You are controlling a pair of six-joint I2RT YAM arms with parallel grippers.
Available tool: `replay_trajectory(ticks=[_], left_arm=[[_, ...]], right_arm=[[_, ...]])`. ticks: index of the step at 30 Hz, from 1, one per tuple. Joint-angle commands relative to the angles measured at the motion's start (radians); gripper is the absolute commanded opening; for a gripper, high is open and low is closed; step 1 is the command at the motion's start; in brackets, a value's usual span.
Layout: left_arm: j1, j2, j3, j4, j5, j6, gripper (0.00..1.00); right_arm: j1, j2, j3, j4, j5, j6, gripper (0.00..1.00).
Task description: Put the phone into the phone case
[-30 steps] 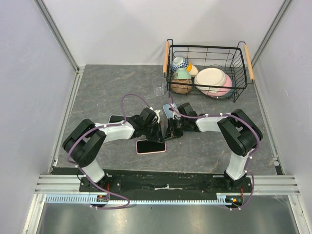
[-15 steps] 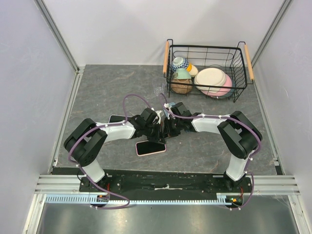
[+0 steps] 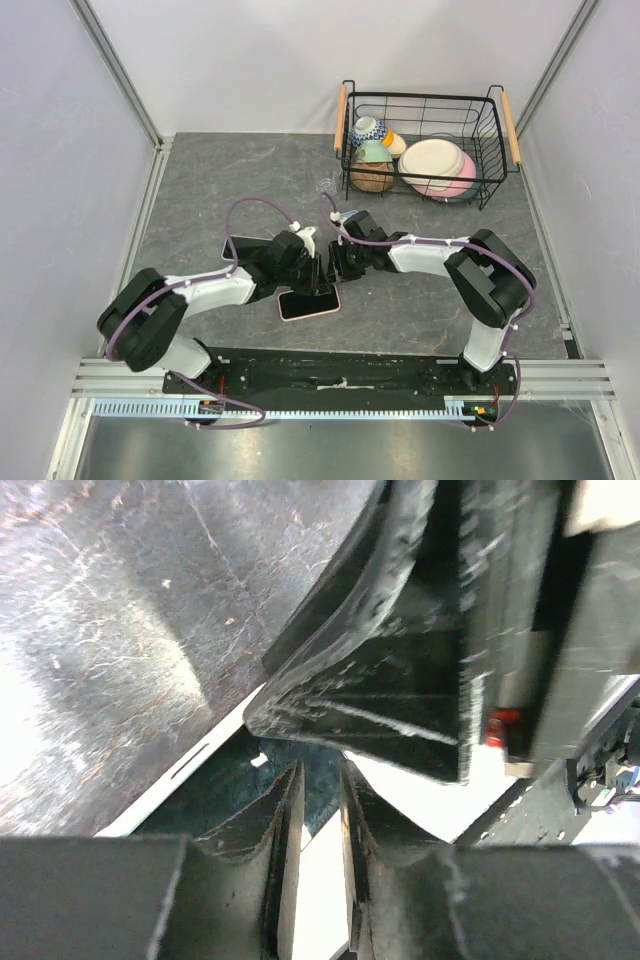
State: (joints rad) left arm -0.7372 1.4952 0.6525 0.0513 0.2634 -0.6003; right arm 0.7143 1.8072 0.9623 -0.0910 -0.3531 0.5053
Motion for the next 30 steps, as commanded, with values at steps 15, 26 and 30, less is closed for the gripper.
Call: replay_trajectory(ticks=[15, 26, 30], left_arm=[[0.073, -0.335, -0.154, -0.045, -0.222, -0.036, 0.66], [0.17, -0.365, -0.155, -0.289, -0.24, -0.142, 0.64], [0.173, -0.349, -0.171, -0.323, -0.251, -0.161, 0.61]], right_arm=[[-0.114, -0.057, -0.1, 0.126, -0.224, 0.079, 0.62], [-0.115, -0.032, -0.128, 0.097, -0.221, 0.052, 0.52], [-0.115, -0.014, -0.128, 0.093, -0.219, 0.05, 0.48]])
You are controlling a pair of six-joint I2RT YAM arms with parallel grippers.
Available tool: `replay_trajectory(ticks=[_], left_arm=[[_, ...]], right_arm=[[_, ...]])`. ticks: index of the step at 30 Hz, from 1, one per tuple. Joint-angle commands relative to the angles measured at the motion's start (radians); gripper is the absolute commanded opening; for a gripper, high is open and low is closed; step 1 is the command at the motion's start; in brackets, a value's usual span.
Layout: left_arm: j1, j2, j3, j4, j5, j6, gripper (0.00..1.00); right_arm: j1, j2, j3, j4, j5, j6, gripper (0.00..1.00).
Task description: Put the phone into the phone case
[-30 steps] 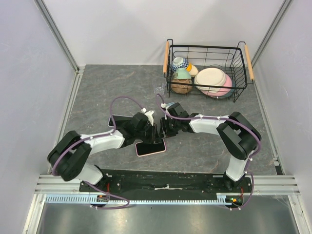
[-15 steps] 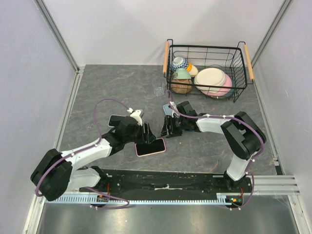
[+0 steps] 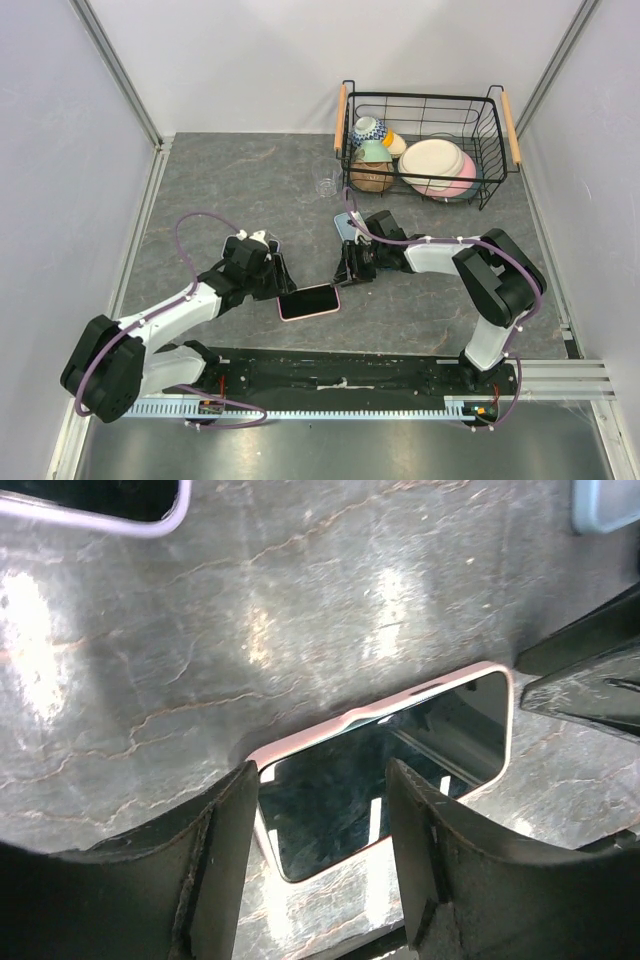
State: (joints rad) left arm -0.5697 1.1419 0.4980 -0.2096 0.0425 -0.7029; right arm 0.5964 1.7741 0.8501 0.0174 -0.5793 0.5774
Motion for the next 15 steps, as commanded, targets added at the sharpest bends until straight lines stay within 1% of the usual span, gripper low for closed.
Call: replay_trajectory(ticks=[1, 3, 5, 7, 8, 12, 15], left_arm=[[0.005, 0.007, -0.019, -0.068, -0.039, -0.061, 0.61], [0.007, 0.013, -0.019, -0.088, -0.061, -0.06, 0.6], [0.007, 0.027, -0.018, -0.091, -0.049, -0.058, 0.59], [0.007, 0.041, -0.019, -0.09, -0.046, -0.056, 0.57], [0.007, 0.056, -0.021, -0.083, -0.02, -0.056, 0.56], [0.007, 0.097, -0.03, -0.033, 0.025, -0.052, 0.48], [0.007, 0.139, -0.036, 0.018, 0.059, -0.049, 0.44]], right_arm=[[0.003, 0.022, -0.016, -0.016, 0.01, -0.025, 0.45], [0.003, 0.033, -0.014, -0.042, 0.01, -0.03, 0.44], [0.003, 0.039, -0.011, -0.048, 0.01, -0.031, 0.4], [0.003, 0.053, -0.008, -0.053, 0.006, -0.036, 0.39], [0.003, 0.056, -0.006, -0.056, 0.006, -0.034, 0.39], [0.006, 0.079, -0.002, -0.06, 0.001, -0.033, 0.37], [0.011, 0.093, 0.003, -0.06, 0.004, -0.033, 0.31]])
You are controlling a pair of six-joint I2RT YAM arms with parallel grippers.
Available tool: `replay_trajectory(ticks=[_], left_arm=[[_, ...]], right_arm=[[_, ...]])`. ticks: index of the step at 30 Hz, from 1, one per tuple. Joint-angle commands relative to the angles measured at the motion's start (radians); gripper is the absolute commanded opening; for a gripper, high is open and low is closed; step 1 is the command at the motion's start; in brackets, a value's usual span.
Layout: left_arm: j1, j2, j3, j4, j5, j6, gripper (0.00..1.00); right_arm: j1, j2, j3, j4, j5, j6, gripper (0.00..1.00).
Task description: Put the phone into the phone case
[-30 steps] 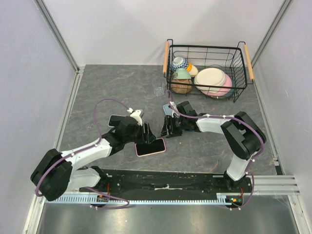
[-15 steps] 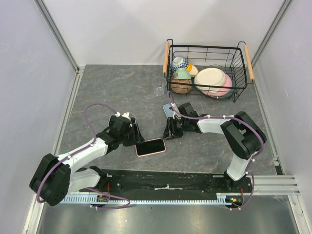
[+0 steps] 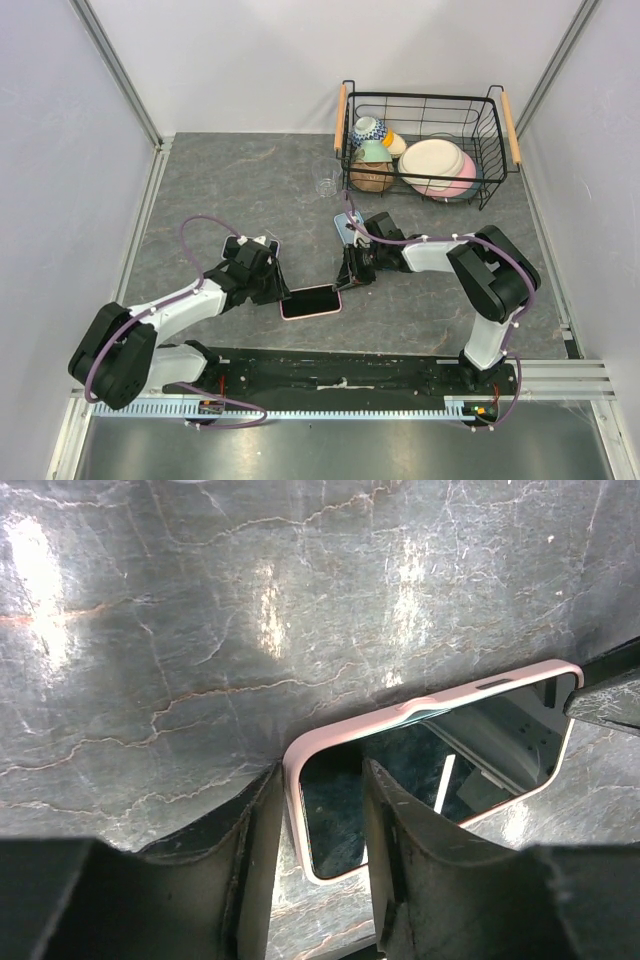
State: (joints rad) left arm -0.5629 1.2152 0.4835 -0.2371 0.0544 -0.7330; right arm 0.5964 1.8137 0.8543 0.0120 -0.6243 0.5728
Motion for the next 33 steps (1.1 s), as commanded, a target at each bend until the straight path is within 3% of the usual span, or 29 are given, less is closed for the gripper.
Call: replay_trajectory(ticks=[1, 8, 13, 20, 33], left_arm=[[0.0, 0.078, -0.022, 0.054, 0.056, -0.016, 0.43], [-0.002, 0.141, 0.001, 0.119, 0.091, 0.014, 0.28], [-0.002, 0.153, 0.007, 0.156, 0.123, 0.026, 0.24], [-0.002, 0.187, 0.066, 0.156, 0.137, 0.076, 0.12], [-0.002, 0.253, 0.187, 0.111, 0.107, 0.15, 0.1]], right_arm=[[0.013, 0.056, 0.0, -0.053, 0.052, -0.028, 0.29], [0.019, 0.098, 0.017, -0.073, 0.083, -0.043, 0.13], [0.025, 0.101, 0.046, -0.107, 0.103, -0.068, 0.03], [0.028, 0.093, 0.061, -0.115, 0.104, -0.074, 0.0], [0.04, 0.085, 0.068, -0.084, 0.1, -0.028, 0.0]])
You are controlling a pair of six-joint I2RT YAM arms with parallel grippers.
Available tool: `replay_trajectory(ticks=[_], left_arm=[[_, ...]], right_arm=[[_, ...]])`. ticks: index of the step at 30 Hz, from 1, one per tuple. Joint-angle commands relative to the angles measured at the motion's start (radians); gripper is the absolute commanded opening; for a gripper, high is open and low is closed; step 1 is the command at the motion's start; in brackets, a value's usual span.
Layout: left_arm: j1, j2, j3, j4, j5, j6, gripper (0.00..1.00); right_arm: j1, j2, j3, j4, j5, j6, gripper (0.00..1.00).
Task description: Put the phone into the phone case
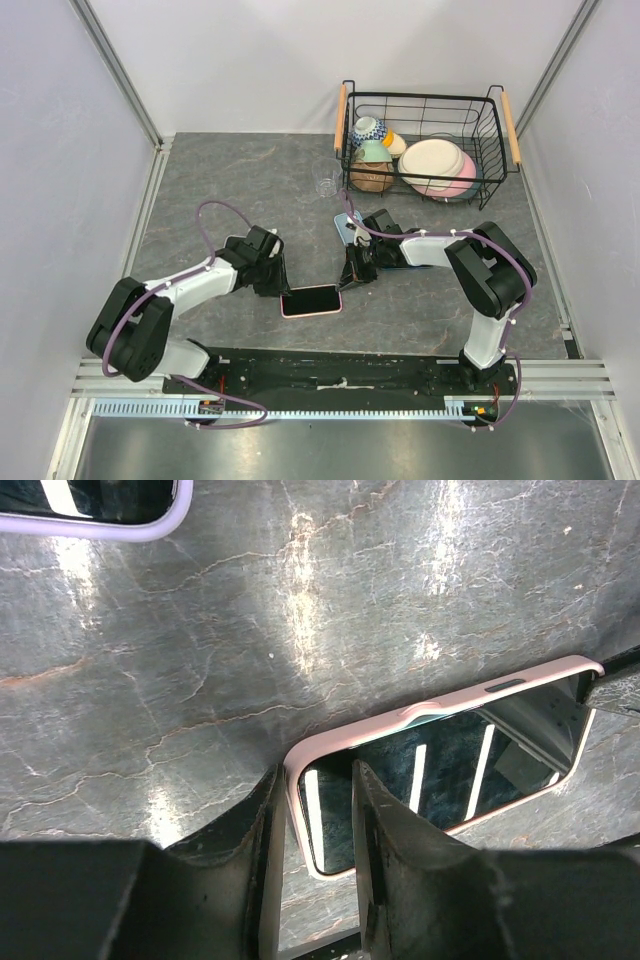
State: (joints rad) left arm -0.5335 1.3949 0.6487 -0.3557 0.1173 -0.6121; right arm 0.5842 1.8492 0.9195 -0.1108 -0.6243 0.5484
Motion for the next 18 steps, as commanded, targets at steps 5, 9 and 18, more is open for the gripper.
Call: replay_trajectory(ticks=[5, 9, 18], left_arm=[[-0.031, 0.041, 0.052, 0.189, 0.01, 0.063, 0.21], [-0.031, -0.002, 0.094, 0.104, -0.06, 0.094, 0.42], [-0.031, -0.222, 0.046, 0.112, -0.113, 0.098, 0.59]], right_arm=[[0.065, 0.048, -0.002, 0.056, 0.094, 0.016, 0.0], [0.08, 0.048, -0.017, 0.065, 0.092, 0.027, 0.0], [0.118, 0.062, -0.036, 0.167, 0.077, 0.1, 0.0]])
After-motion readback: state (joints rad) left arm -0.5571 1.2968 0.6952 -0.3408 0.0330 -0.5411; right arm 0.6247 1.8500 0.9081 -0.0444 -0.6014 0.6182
